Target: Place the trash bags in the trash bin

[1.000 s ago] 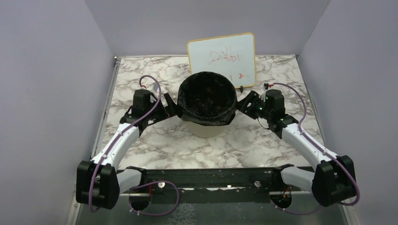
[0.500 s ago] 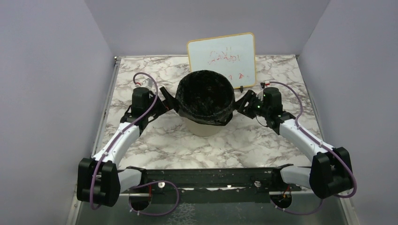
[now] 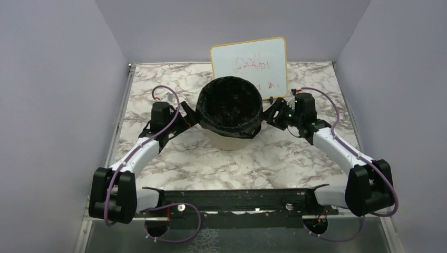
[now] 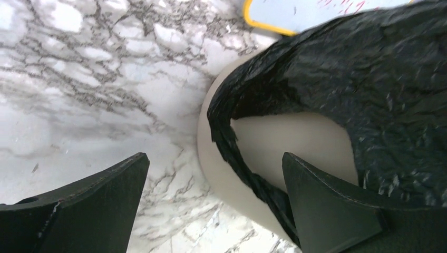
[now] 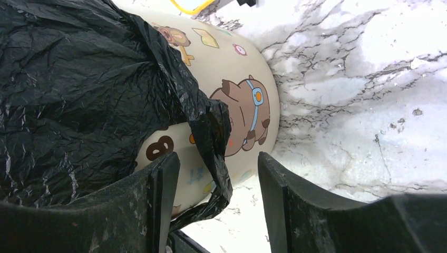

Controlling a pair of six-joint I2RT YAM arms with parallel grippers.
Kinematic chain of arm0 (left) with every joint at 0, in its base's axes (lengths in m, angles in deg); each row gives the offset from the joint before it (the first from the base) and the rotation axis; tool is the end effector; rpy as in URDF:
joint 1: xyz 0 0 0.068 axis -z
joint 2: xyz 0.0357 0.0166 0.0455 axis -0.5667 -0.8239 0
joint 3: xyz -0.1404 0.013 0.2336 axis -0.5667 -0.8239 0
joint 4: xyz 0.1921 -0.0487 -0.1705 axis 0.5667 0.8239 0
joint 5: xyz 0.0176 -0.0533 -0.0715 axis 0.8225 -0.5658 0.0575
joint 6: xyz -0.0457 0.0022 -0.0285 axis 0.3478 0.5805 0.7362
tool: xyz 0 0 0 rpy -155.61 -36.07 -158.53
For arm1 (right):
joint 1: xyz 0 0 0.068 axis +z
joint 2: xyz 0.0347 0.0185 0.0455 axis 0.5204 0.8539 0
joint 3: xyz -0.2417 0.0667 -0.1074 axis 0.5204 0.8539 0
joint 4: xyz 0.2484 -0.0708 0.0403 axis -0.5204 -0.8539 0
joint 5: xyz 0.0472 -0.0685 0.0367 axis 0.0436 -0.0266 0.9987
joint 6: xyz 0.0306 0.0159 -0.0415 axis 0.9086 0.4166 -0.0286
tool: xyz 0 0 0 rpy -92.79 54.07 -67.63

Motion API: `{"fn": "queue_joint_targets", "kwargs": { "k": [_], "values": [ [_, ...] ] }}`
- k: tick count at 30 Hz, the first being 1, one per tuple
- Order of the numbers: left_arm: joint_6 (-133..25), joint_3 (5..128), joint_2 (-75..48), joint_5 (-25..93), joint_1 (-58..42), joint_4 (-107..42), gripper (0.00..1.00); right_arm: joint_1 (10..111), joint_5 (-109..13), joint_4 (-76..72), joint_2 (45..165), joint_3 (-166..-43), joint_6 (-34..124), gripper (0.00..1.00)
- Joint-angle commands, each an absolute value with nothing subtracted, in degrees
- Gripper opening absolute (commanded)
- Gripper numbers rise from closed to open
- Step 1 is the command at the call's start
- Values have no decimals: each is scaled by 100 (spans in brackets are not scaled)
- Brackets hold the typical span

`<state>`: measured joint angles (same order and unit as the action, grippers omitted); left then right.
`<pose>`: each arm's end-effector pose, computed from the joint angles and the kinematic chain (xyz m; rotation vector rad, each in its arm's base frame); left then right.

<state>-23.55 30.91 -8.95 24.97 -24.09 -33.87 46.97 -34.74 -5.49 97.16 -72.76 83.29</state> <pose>0.2572 -0.0585 0.2195 -0.4083 2.1659 -0.8518 0.2633 0.0868 0.2419 0.3500 2.2479 0.9881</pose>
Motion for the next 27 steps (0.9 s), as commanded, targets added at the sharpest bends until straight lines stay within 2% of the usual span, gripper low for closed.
{"fn": "queue_joint_targets", "kwargs": {
  "k": [1,9,17,23,27],
  "values": [
    [-2832,3097,-386,2272,-2336,-2770,99,4747,-3466,-1118,9695,-7742,7998,62],
    [-3456,3801,115,2977,-2360,-1297,99,4635,-4941,-2211,8921,-8096,7358,63],
    [-3391,3852,514,3708,-2371,-515,99,4630,-5515,-2876,9235,-8760,7016,62],
    [-3396,3883,1391,4095,-2380,-132,99,4630,-4084,-2447,9009,-9235,6715,63],
    [-3484,3914,1724,3795,-2381,-105,99,4630,-2939,-2773,9566,-9741,6687,63]
  ]
}}
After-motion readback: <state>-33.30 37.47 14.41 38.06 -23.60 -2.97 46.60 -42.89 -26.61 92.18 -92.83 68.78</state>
